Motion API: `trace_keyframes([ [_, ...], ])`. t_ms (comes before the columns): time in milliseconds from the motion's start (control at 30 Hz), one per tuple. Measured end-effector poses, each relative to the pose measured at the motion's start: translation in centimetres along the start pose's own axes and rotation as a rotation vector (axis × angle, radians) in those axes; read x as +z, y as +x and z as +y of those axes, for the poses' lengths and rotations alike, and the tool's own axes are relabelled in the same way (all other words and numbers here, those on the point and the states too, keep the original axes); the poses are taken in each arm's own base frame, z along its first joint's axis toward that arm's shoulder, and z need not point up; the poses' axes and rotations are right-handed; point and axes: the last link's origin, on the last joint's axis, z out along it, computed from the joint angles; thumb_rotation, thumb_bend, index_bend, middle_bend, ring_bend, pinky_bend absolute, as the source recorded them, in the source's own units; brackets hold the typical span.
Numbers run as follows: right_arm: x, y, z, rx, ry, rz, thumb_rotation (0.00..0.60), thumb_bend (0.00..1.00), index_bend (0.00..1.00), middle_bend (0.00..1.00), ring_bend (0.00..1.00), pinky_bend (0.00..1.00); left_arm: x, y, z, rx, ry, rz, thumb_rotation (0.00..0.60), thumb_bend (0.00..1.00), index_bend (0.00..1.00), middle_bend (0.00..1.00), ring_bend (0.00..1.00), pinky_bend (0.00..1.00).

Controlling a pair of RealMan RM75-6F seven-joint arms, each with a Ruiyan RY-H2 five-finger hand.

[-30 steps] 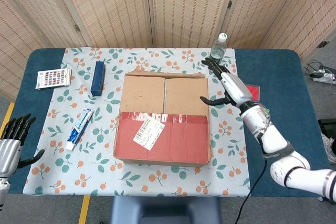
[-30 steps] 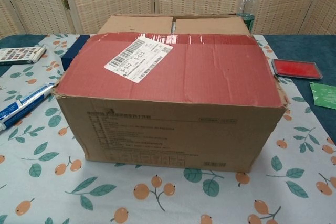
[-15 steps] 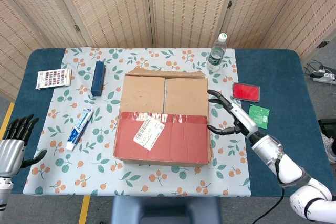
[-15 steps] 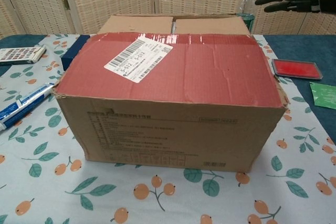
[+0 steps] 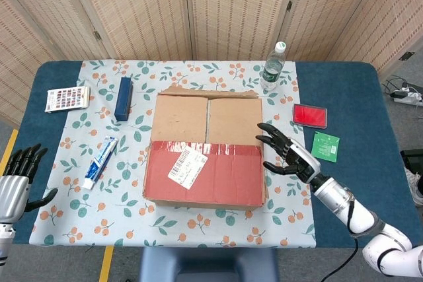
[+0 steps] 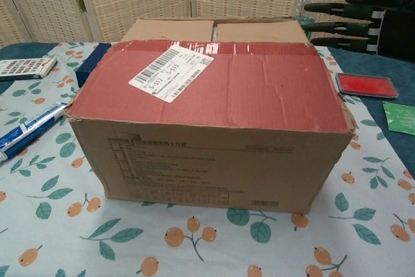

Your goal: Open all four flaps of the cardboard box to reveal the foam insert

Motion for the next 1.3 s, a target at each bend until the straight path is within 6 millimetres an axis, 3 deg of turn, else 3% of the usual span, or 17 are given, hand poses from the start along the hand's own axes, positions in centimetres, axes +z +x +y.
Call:
trace_keyframes([
  [533, -0.1, 0.6, 1.3, 0.149, -0.001, -0.011, 0.529, 0.33, 0.05, 0.01, 0.11, 0.06, 0.0, -0.6, 0.8, 0.012, -0.033, -0.023, 0.6, 0.28, 0.07, 0.06, 0.0, 0.0],
  [1300, 0.5, -0.2, 2.3, 0.273, 0.021, -0.098, 0.529, 0.33, 0.05, 0.01, 0.11, 0.07, 0.6, -1.3, 1.1, 0.042, -0.03, -0.036, 0.6, 0.28, 0.07, 0.06, 0.0, 0.0],
])
